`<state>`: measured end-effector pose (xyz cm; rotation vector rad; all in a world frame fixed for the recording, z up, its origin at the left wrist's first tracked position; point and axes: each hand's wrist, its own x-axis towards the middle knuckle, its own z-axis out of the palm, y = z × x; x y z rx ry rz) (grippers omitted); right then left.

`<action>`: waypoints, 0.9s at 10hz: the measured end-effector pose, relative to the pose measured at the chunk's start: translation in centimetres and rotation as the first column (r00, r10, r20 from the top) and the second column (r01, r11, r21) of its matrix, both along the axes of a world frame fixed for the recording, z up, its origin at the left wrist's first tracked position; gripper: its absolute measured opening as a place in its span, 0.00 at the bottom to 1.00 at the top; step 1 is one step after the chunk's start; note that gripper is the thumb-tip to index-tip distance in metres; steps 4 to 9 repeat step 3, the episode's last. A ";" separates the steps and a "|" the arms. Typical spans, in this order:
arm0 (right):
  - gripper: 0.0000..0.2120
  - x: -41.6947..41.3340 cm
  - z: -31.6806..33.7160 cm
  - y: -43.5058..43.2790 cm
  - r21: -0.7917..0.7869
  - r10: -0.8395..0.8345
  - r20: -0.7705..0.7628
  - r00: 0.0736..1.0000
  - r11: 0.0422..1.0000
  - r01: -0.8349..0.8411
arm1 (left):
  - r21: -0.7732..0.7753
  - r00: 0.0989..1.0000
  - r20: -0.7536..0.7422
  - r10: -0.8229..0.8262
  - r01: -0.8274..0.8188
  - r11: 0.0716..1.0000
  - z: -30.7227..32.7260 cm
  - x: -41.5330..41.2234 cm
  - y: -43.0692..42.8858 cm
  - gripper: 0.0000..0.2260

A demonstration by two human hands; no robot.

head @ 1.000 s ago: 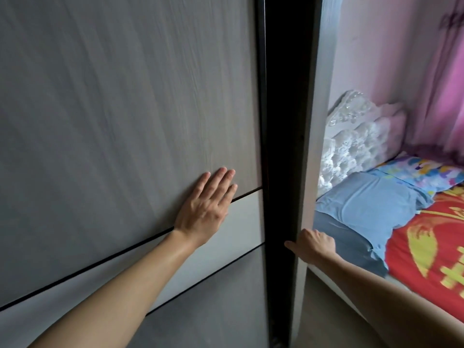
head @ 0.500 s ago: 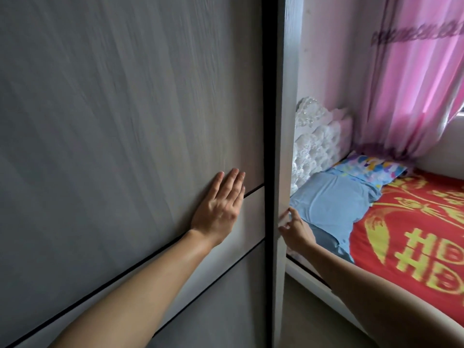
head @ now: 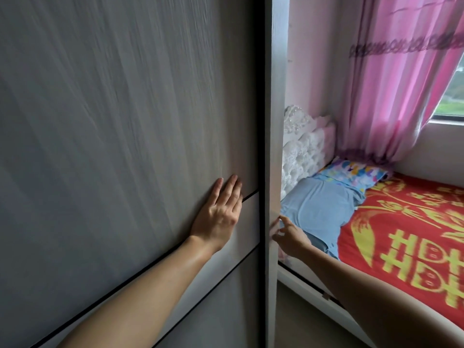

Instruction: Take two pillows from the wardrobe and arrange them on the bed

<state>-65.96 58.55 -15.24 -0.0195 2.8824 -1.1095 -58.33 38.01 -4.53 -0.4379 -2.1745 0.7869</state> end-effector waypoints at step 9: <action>0.15 6.3 16.6 5.8 -0.453 -0.168 -0.622 0.765 0.874 -0.176 | 0.284 0.994 0.106 -0.018 -0.013 0.959 0.7 -0.7 3.9 0.26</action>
